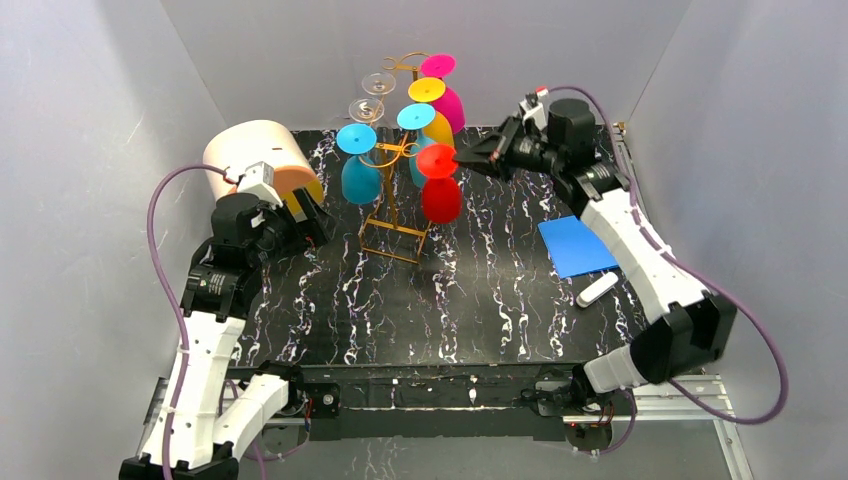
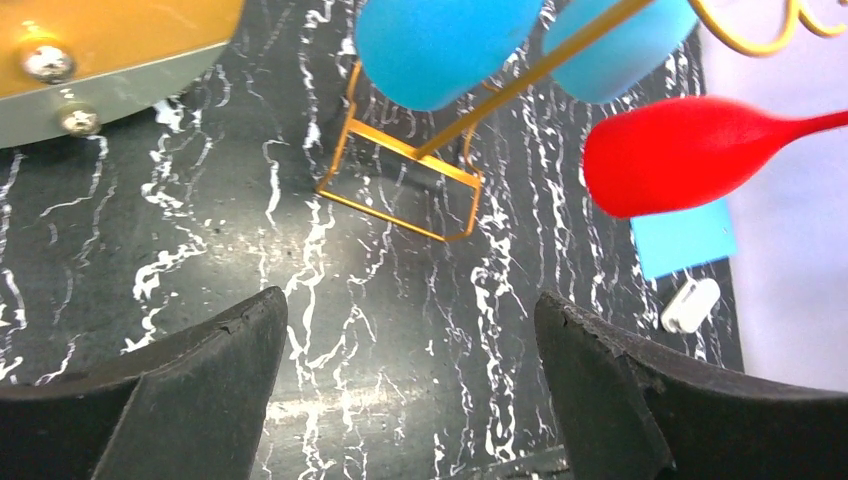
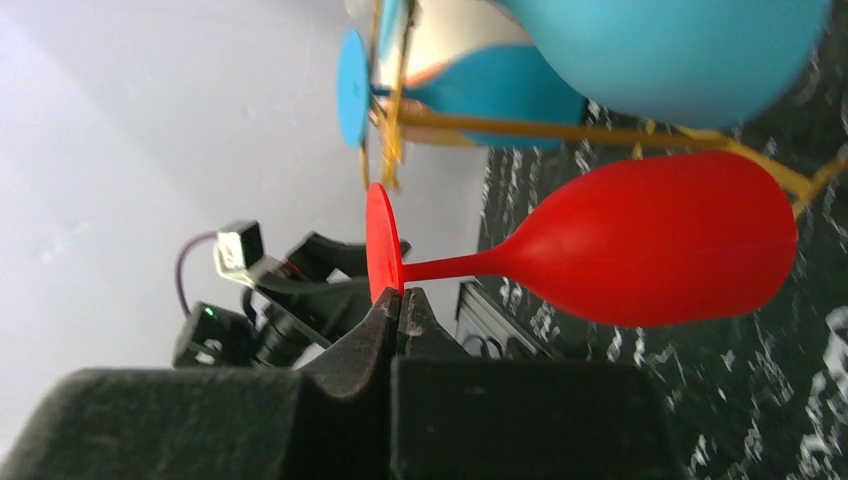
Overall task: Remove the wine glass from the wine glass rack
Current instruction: Place the wine glass at the center of the board.
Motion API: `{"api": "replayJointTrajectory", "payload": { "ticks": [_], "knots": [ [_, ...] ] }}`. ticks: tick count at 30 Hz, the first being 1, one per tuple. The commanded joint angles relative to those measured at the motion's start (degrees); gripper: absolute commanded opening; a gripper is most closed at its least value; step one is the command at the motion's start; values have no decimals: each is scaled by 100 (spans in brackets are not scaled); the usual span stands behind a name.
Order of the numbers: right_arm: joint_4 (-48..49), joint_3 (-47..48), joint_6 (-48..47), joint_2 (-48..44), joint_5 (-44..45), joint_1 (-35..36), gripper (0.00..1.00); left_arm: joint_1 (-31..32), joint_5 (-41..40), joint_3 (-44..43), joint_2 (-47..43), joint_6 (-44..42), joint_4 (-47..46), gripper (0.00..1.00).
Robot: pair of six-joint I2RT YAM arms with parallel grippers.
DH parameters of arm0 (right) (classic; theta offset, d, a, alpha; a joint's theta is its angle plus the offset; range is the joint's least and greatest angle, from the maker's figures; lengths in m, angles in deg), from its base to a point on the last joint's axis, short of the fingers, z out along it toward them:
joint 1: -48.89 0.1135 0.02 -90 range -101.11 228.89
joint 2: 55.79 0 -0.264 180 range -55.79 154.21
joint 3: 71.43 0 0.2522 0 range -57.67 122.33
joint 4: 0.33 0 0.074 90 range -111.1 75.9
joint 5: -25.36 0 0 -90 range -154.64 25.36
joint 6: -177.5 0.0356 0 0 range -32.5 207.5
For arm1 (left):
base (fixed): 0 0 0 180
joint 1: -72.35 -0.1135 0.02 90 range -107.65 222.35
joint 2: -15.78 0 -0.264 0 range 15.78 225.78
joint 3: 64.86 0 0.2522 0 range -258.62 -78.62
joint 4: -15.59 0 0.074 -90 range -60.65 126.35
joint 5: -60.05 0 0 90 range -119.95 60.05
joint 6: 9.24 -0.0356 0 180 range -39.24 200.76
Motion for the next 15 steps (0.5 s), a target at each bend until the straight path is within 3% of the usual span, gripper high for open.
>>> {"api": "replayJointTrajectory", "payload": {
  "ticks": [1, 8, 12, 15],
  "knots": [
    [637, -1113, -397, -1028, -66, -18, 1, -16, 887, -10, -156, -209, -69, 90],
    [710, -2444, -1412, -1897, -588, -15, 1, 19, 2472, 1071, -320, 662, -1102, 86],
    [699, -3000, -2163, -2354, -679, 18, 1, 411, 2536, 964, -140, 693, -1384, 86],
    [819, -3259, -2447, -2537, -868, 184, 1, 1188, 2251, 912, 154, 914, -1739, 85]
  ]
}}
